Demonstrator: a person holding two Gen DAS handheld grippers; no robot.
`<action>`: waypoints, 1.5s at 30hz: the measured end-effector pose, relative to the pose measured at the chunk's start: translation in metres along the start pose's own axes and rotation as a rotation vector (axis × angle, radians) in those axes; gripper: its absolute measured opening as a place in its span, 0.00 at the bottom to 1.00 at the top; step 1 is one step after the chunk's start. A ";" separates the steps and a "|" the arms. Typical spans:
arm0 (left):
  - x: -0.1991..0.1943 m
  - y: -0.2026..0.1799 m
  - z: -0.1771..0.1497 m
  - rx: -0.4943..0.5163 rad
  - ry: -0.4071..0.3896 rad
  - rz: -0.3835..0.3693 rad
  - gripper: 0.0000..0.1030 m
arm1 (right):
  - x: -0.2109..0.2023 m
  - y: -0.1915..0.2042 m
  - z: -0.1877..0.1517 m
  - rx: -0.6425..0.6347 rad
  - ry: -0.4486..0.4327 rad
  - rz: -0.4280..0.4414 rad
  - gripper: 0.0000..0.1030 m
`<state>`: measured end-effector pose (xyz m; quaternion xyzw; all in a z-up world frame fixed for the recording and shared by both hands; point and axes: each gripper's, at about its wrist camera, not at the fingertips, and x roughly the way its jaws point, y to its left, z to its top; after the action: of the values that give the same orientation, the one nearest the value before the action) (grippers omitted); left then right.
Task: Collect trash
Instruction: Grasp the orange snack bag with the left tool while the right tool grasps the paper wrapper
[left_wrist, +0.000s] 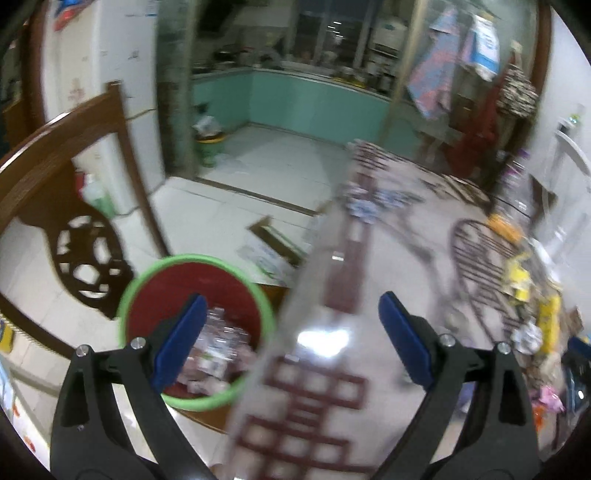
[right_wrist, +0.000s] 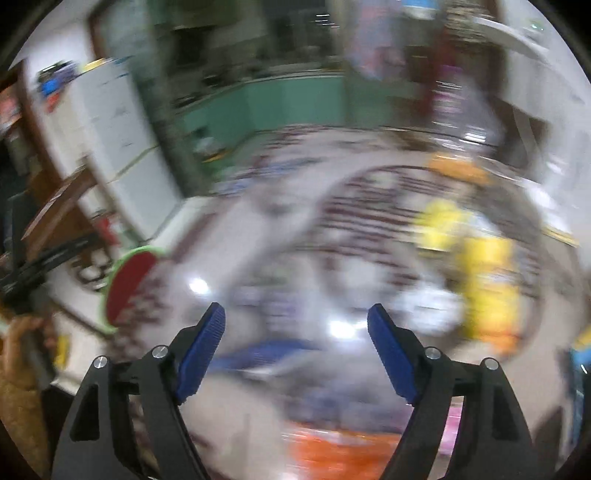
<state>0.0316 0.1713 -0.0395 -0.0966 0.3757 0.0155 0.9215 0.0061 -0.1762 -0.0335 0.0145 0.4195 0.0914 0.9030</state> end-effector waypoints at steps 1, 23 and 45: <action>0.001 -0.014 -0.003 0.018 0.008 -0.032 0.89 | -0.002 -0.031 -0.002 0.047 0.024 -0.042 0.78; -0.001 -0.252 -0.138 0.569 0.294 -0.590 0.90 | 0.053 -0.137 -0.039 0.179 0.249 -0.060 0.78; 0.003 -0.283 -0.178 0.710 0.341 -0.593 0.58 | 0.049 -0.134 -0.044 0.171 0.237 -0.091 0.45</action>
<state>-0.0605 -0.1404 -0.1184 0.1193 0.4595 -0.3927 0.7876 0.0236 -0.3013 -0.1128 0.0614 0.5296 0.0155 0.8459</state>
